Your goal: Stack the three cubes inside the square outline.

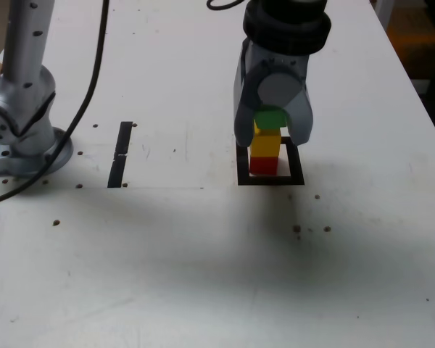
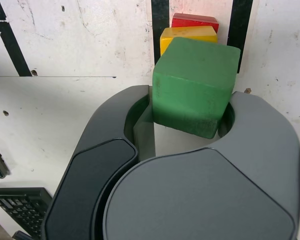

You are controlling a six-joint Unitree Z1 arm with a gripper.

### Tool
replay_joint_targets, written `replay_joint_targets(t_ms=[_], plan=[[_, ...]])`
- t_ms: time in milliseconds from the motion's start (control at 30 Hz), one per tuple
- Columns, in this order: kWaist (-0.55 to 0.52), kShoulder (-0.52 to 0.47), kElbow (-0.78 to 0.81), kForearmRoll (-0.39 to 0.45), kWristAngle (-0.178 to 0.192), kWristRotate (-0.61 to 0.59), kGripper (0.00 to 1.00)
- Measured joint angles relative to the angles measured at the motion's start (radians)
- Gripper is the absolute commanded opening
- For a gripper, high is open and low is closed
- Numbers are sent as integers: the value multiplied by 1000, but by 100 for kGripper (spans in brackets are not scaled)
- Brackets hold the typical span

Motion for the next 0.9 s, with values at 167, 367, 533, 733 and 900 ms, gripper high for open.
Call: replay_joint_targets(t_ms=[167, 367, 533, 733, 900], plan=[[6, 13, 10, 0, -4, 3, 21], [7, 14, 13, 0, -4, 8, 23], [12, 14, 22, 10, -4, 15, 40], [20, 14, 26, 27, -6, 38, 64], [20, 14, 20, 27, -5, 44, 66]])
